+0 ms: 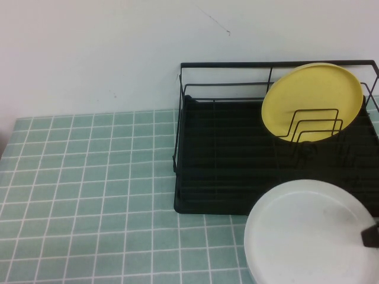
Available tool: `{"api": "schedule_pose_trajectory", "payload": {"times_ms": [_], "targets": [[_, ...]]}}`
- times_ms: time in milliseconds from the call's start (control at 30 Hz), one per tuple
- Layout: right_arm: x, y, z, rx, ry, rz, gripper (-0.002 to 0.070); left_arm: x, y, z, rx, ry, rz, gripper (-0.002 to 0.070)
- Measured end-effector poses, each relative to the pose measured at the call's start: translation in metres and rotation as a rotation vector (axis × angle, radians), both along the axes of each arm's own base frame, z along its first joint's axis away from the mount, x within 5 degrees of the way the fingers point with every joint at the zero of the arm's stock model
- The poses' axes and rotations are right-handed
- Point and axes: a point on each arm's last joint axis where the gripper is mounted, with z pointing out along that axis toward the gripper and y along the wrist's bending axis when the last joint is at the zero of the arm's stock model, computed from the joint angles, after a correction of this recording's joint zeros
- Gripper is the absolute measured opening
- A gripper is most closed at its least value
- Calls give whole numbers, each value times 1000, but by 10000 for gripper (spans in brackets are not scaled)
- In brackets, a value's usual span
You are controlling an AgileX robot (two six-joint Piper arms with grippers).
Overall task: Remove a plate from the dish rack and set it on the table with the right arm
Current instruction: Place the plate from the table
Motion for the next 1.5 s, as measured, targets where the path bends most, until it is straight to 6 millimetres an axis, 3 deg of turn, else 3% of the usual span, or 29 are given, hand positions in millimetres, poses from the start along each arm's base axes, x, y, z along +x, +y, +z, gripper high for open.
{"api": "schedule_pose_trajectory", "payload": {"times_ms": [633,967,1300,1500], "targets": [[5,-4,-12,-129,-5,21,23,0,0,0,0,0,0,-3],[6,-4,-12,-138,-14,17,23,0,0,0,0,0,0,-3],[15,-3,-31,-99,67,-22,23,0,0,0,0,0,0,-3],[15,-3,-33,-97,76,-24,41,0,0,0,0,0,0,-3]]}}
